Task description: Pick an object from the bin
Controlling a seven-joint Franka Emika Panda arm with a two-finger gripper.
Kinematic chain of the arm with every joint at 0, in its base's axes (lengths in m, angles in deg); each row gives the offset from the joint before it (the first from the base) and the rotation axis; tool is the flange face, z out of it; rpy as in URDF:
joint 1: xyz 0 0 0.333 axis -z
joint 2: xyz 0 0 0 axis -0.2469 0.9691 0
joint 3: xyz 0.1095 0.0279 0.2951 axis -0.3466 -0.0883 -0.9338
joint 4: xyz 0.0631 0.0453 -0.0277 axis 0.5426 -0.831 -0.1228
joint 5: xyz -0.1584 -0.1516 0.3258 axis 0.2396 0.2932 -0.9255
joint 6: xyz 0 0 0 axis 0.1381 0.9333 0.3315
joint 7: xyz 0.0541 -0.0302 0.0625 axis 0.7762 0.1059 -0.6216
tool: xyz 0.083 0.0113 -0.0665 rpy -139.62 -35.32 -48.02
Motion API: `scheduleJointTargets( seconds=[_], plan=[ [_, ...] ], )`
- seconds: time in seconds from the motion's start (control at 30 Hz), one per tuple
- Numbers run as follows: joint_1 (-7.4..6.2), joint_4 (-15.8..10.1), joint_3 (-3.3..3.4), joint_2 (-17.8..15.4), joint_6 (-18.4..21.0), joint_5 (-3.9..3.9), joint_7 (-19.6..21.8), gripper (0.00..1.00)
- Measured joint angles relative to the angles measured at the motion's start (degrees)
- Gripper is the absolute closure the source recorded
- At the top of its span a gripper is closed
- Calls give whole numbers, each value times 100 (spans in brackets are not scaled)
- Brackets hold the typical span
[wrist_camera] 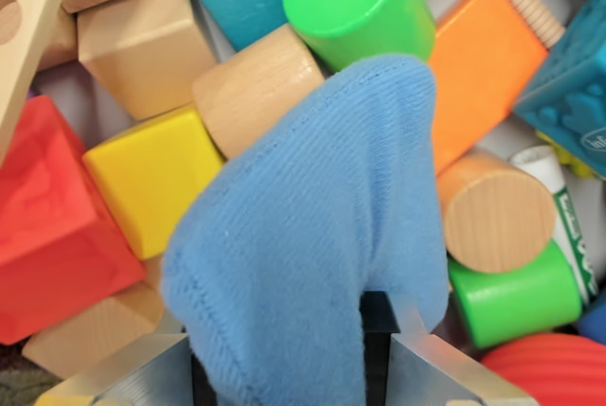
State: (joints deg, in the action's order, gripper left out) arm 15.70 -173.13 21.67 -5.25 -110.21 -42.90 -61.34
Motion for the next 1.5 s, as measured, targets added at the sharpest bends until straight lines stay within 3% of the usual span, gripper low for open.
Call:
scheduleJointTargets(
  seconds=[0.63,1.5],
  plan=[
    [-1,95,4,-877,964,30,17,100],
    [0,719,5,-1770,2477,53,33,100]
  ],
)
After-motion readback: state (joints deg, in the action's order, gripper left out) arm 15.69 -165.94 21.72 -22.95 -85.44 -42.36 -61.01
